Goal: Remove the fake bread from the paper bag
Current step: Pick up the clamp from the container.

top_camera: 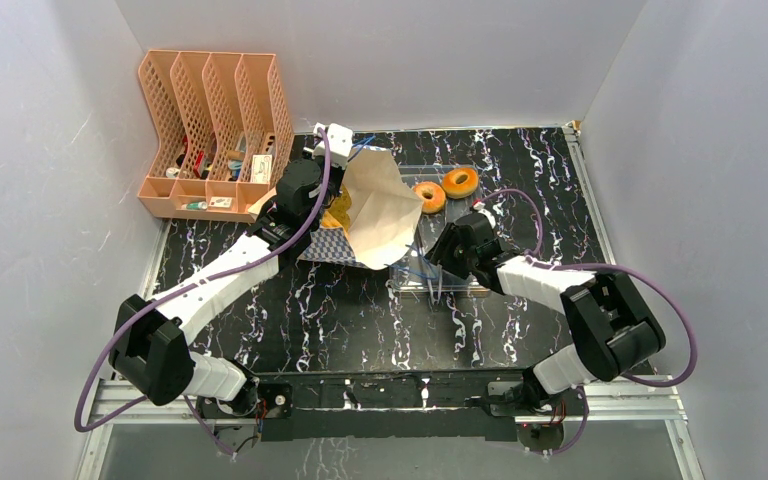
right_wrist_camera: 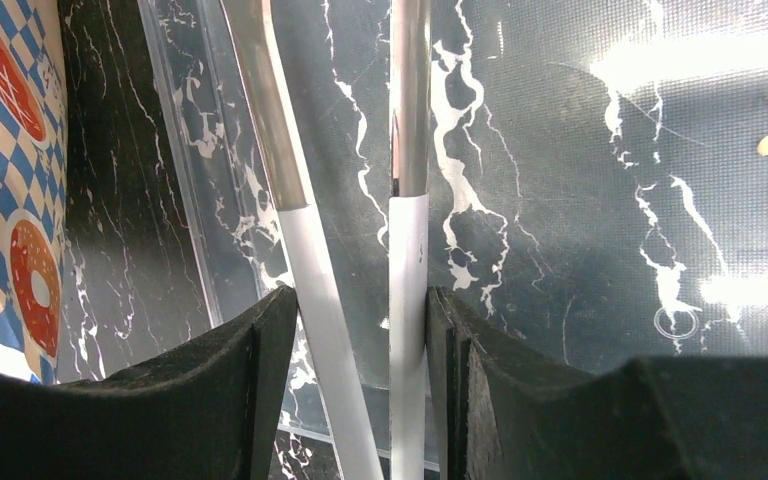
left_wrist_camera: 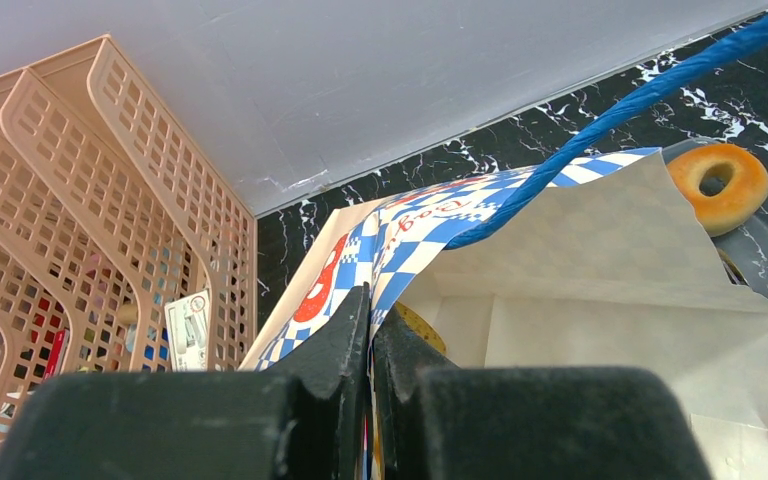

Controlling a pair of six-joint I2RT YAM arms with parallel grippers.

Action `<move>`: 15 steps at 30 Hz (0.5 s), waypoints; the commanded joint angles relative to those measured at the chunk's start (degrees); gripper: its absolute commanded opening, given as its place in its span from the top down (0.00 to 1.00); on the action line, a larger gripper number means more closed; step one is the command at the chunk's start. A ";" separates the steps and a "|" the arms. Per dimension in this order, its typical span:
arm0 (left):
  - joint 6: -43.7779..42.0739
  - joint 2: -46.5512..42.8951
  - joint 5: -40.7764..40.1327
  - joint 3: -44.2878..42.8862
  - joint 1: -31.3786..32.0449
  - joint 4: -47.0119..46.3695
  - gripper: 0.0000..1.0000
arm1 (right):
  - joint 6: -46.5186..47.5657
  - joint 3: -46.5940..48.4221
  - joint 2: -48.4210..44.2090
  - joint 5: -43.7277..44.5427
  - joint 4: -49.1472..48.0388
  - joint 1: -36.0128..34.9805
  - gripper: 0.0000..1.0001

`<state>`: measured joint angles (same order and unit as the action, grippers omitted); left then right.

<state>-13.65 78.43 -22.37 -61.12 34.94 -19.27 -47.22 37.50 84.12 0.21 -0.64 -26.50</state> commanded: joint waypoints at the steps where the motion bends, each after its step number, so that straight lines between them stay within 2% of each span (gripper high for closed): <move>1: 0.93 -1.03 0.12 -1.28 -0.48 -0.40 1.00 | 0.55 0.49 -2.83 2.55 -3.05 0.15 0.54; 9: 0.73 -0.57 0.22 -1.30 -0.46 -0.89 1.00 | 0.81 0.20 -7.51 2.53 -2.19 0.14 0.49; 15: 0.93 -0.47 0.38 -0.98 -0.48 -1.08 1.00 | 1.95 1.02 -5.61 4.76 -1.06 0.20 0.45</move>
<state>-13.45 78.46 -22.02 -61.12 34.94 -19.29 -46.52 37.19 78.11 2.59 -0.36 -26.50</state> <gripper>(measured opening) 0.017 0.544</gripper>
